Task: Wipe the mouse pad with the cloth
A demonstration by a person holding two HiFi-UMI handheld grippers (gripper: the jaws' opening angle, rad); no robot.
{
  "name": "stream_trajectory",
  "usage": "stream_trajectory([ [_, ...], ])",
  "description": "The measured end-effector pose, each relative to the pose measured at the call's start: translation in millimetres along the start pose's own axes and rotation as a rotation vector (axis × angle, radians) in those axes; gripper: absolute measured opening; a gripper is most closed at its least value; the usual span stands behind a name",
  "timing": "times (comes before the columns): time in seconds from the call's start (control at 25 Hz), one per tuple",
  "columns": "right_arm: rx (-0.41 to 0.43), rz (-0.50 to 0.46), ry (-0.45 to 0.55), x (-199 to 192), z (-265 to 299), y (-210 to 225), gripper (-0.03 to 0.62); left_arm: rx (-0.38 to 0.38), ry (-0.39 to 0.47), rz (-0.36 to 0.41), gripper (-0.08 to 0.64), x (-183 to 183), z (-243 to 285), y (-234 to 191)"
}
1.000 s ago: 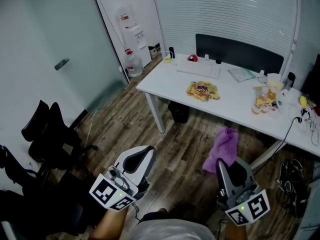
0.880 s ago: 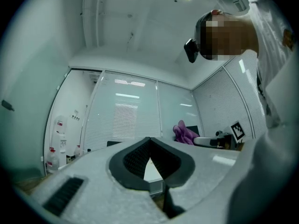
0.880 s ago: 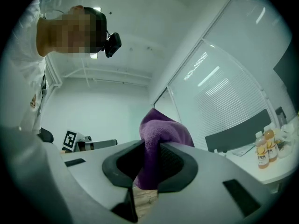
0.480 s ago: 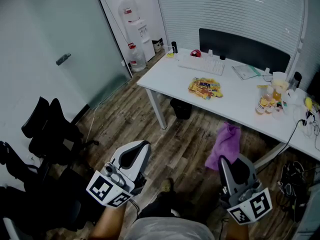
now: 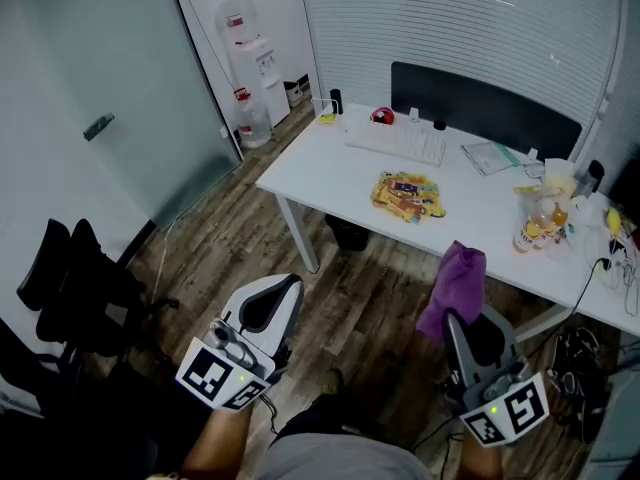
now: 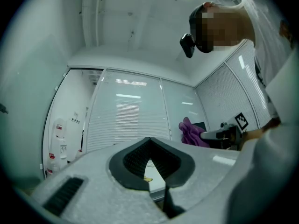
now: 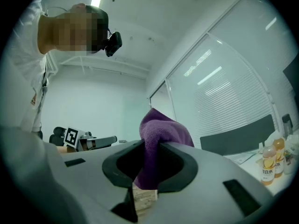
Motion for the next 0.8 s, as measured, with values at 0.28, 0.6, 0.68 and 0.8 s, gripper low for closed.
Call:
stream_trajectory([
  [0.28,-0.061,-0.039,-0.019,-15,70,12,0.069,-0.069,-0.006,0.020,0.011,-17,37,-75],
  [0.6,-0.125,-0.074,-0.063,-38,132,16,0.069,-0.132,0.006,0.008,0.011,-41,66,-148],
  [0.68,-0.138,-0.077,-0.068,-42,143,17,0.069,-0.139,0.010,0.004,0.011,-45,70,-161],
  [0.8,-0.154,-0.077,-0.077,-47,157,18,0.069,-0.142,0.015,-0.008,0.011,-50,74,-179],
])
Point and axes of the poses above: the fingertips, and each gripper's own axes: z forward along the fingers, y to its right, x out of its top, the point moved 9 cm from there along -z, backward along the fingers, and after that the axes turned 5 degrees about y, right-handed, at the moved point
